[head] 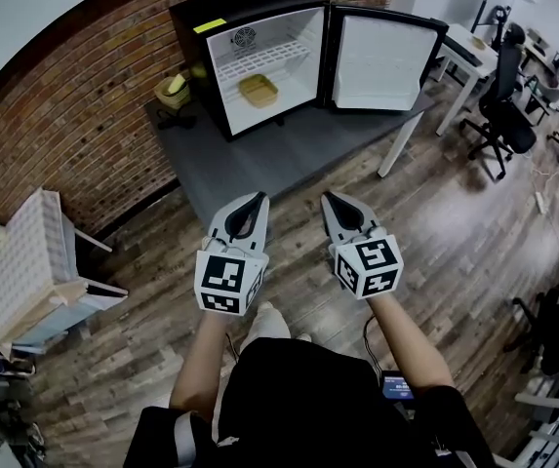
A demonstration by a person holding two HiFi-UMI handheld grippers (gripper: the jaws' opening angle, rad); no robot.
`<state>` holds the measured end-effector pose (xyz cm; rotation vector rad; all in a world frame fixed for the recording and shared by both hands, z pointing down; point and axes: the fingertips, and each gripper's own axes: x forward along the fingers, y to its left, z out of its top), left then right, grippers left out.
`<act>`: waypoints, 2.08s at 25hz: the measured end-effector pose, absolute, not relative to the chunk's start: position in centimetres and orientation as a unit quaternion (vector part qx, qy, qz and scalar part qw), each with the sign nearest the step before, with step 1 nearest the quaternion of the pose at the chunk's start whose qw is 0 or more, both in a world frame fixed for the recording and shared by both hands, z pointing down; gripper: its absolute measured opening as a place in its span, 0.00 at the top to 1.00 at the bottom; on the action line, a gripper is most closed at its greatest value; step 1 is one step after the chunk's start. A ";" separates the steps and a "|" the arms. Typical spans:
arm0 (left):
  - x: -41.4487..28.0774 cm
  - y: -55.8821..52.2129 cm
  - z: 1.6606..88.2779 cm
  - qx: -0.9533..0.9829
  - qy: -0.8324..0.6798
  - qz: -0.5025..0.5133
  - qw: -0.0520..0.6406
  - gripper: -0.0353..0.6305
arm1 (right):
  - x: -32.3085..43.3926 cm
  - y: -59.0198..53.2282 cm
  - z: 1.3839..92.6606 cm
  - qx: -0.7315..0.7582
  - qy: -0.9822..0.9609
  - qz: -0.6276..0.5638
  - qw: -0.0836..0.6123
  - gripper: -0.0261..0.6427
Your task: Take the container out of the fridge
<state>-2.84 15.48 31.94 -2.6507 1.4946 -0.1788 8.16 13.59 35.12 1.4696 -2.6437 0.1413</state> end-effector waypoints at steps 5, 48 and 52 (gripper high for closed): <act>-3.0 13.3 32.1 -0.864 0.498 -0.061 0.045 0.93 | 8.0 11.4 35.3 0.476 -0.876 0.047 0.057 0.90; -7.8 -23.4 36.1 -0.891 0.444 -0.100 0.003 0.93 | 0.9 -25.1 37.9 0.501 -0.857 0.099 0.072 0.90; -8.3 -24.7 36.7 -0.895 0.435 -0.099 -0.003 0.93 | 0.4 -26.7 38.1 0.509 -0.852 0.100 0.074 0.90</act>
